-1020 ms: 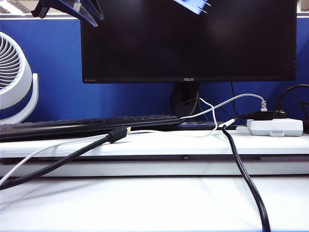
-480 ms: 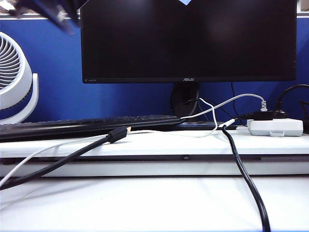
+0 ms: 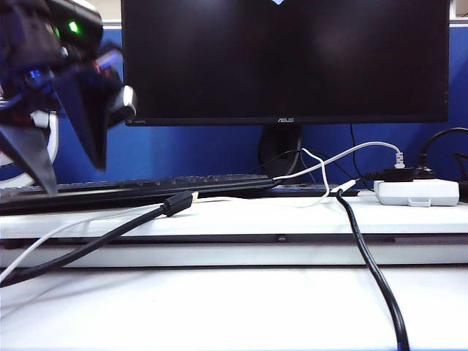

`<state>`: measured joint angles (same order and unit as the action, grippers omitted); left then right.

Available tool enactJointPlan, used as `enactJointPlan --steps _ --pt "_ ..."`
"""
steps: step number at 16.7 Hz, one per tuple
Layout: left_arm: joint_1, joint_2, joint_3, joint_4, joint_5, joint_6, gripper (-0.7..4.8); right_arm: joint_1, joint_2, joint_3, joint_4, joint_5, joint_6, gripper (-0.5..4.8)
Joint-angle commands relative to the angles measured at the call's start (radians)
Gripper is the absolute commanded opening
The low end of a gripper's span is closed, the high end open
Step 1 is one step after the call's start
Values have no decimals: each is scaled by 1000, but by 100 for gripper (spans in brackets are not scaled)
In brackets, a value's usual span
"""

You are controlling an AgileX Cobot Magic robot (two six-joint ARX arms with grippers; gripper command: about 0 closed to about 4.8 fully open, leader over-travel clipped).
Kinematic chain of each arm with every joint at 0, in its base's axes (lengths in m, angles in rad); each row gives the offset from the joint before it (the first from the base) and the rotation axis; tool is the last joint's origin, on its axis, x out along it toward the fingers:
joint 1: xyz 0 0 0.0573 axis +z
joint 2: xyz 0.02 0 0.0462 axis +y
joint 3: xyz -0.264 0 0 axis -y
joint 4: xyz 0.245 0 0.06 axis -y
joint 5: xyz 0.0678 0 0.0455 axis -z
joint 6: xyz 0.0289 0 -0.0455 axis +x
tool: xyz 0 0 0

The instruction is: Pick up the Type-C charging cable and the charging base, insert one end of the Type-C charger into the corresponding slot on the base, and finally place the plugged-in charger back on the table.

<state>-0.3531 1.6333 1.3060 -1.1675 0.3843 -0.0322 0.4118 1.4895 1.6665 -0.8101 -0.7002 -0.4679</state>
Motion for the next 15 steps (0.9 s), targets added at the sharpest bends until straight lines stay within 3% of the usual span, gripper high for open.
enactJointPlan --steps 1,8,10,11,13,15 --pt "0 27 -19 9 -6 -2 318 2 -8 7 23 -9 4 53" --pt "-18 43 -126 85 -5 -10 296 2 -8 7 24 -8 4 53" --pt "-26 43 -126 110 -6 -29 159 2 -8 7 24 -8 5 53" --pt "-31 43 -126 119 -4 -32 31 2 -8 8 23 -8 5 53" --pt "-35 43 -126 122 -5 -35 -6 2 -8 8 23 -8 5 53" --pt "-35 43 -126 130 -1 -32 -6 2 -8 7 23 -8 4 53"
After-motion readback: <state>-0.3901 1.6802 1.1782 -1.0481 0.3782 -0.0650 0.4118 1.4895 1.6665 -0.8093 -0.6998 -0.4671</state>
